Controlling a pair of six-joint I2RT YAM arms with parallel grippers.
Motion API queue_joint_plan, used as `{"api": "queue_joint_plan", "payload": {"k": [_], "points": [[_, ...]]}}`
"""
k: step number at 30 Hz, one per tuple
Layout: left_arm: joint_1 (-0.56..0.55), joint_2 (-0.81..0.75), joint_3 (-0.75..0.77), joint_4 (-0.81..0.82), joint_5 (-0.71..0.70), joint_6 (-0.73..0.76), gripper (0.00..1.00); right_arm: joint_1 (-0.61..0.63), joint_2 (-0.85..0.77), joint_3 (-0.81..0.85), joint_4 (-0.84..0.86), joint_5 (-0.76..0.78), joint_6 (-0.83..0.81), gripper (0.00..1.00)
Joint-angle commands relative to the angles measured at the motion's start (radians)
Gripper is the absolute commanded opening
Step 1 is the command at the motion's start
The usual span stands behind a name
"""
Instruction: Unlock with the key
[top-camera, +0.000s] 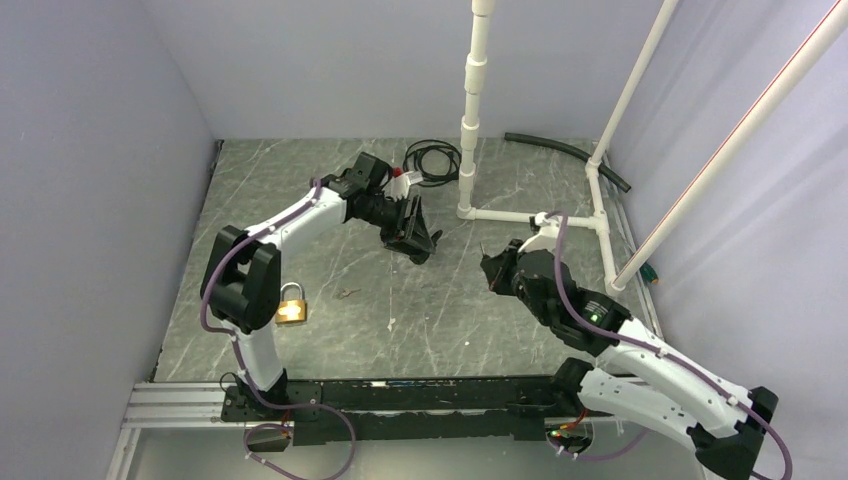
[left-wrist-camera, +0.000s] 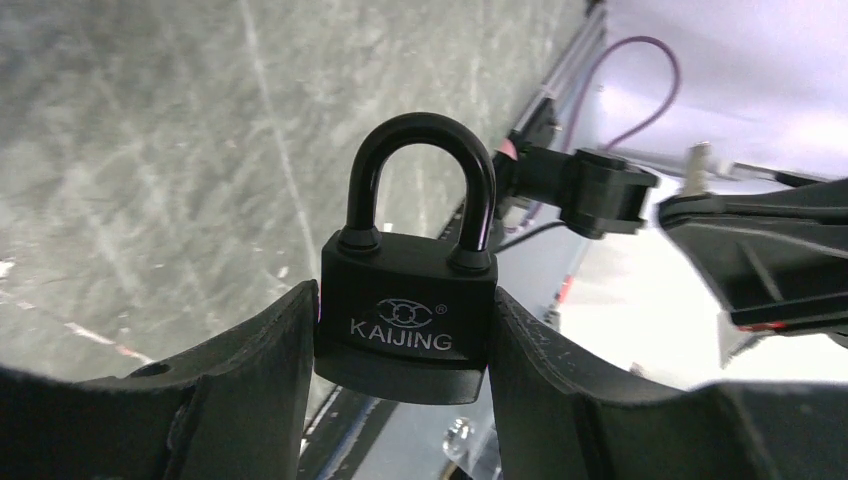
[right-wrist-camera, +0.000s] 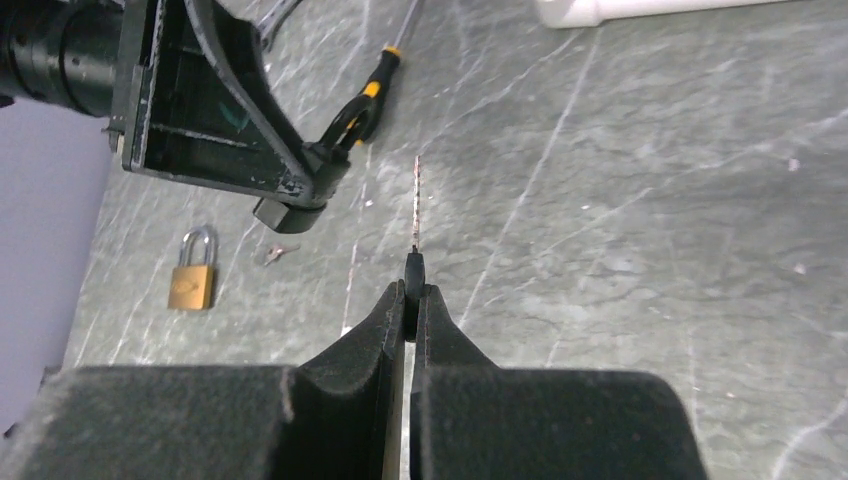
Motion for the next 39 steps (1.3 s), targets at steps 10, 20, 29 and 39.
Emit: {"api": "queue_joint_plan", "payload": {"k": [10, 20, 29, 39], "points": [[0.058, -0.073, -0.157, 0.499, 0.446, -0.47, 0.0, 0.002, 0.064, 0.042, 0.119, -0.091, -0.037, 0.0], [0.061, -0.102, -0.183, 0.542, 0.442, -0.528, 0.0, 0.002, 0.08, 0.05, 0.124, -0.084, -0.063, 0.0], [0.081, -0.235, -0.293, 0.388, 0.096, -0.556, 0.0, 0.002, 0.113, 0.033, 0.189, -0.154, -0.11, 0.0], [0.085, -0.348, -0.305, 0.24, -0.163, -0.519, 0.0, 0.002, 0.147, 0.024, 0.227, -0.178, -0.105, 0.0]]}}
